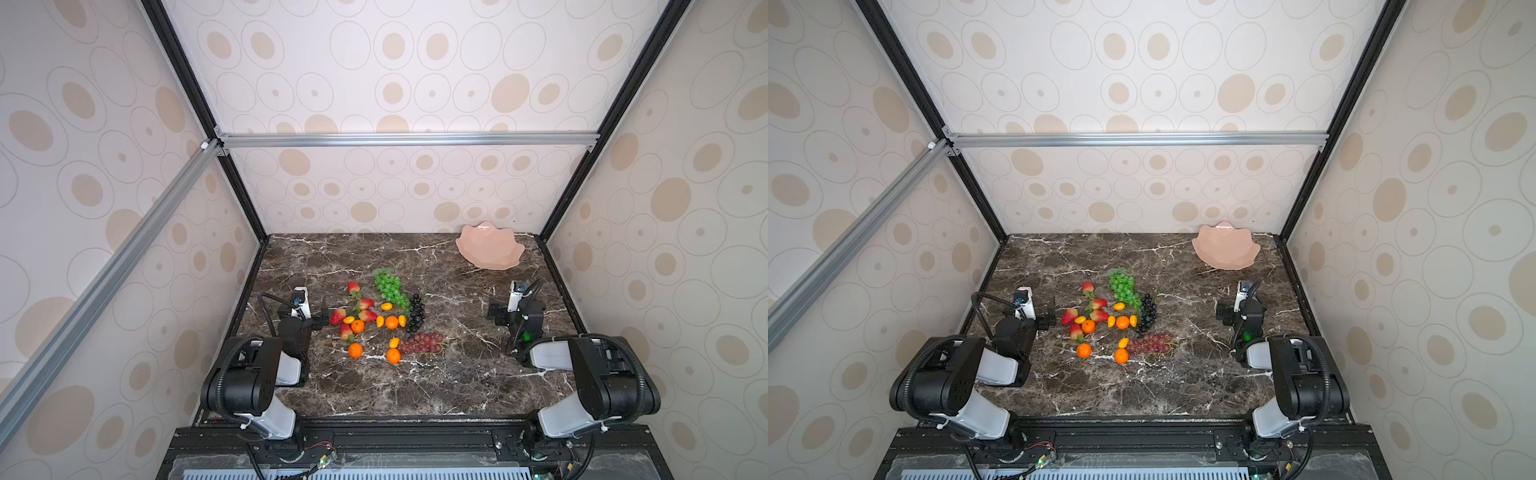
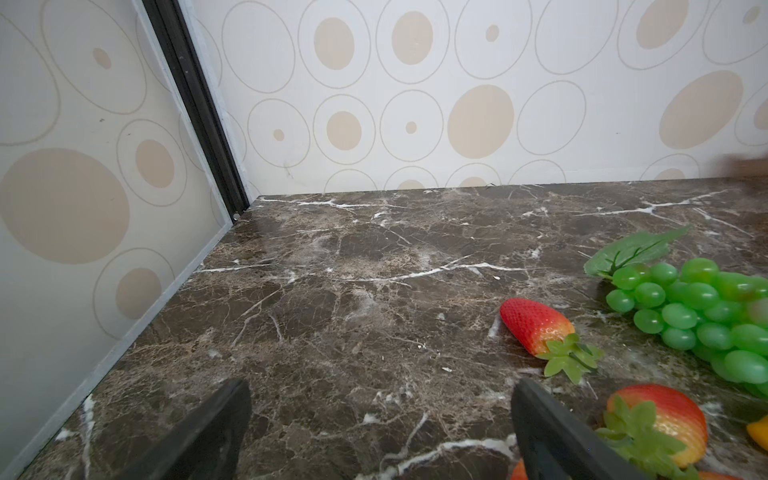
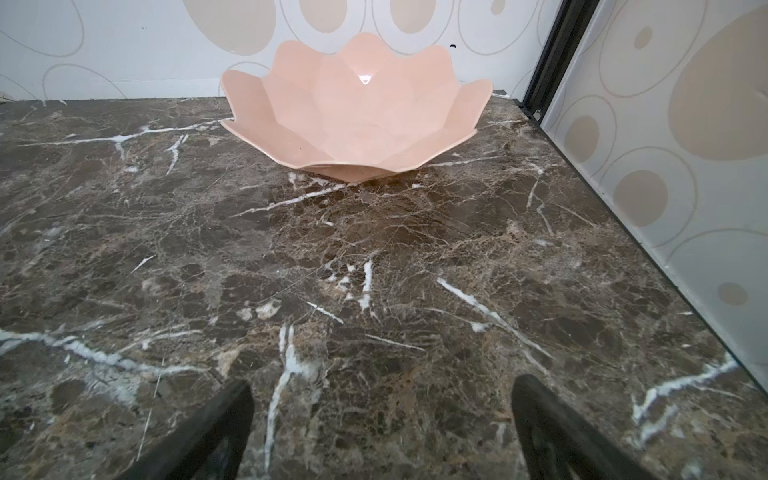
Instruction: Place and organize the fake fruits in the fruit bowl
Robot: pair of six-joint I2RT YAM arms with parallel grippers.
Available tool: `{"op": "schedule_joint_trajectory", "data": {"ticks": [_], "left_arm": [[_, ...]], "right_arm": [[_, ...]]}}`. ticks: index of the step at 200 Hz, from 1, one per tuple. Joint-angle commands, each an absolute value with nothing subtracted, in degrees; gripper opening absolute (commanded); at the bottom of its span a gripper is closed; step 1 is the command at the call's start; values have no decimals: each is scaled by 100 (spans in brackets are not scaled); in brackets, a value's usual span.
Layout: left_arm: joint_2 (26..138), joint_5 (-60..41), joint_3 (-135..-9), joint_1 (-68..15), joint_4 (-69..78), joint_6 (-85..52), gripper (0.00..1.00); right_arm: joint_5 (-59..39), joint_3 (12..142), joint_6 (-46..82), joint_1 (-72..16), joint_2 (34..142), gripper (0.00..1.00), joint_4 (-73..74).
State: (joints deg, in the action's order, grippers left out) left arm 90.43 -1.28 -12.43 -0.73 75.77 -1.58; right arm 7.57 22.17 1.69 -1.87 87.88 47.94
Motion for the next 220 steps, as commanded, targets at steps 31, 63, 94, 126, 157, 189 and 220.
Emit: {"op": "schedule_joint_trajectory", "data": {"ticks": [31,63,94,126,157,189,220], "left_arm": [[9035,-202,-1283,-29,7756,4,98],[9044,-206,-1283,-29,7752,-4,98],[9046,77,-1327,-18,7679,-125,98],[9031,195,-1286,-34,7752,-126,98],[8901,596,-893,-116,8457,-166,98],[8154,1955,-925,-562,7660,-108,98],[7496,3449,-1804,-663,4971,-1270,98]], "right_arm": [[820,2285,174,-209,8767,100,4742],[817,2283,176,-211,8765,100,4739],[818,2296,169,-206,8772,100,4722],[801,2285,147,-219,8754,100,4737],[820,2230,-6,-320,8639,100,4778],[1237,2315,-136,-554,7932,100,4054],[1412,2607,396,-561,7089,100,2723]]}}
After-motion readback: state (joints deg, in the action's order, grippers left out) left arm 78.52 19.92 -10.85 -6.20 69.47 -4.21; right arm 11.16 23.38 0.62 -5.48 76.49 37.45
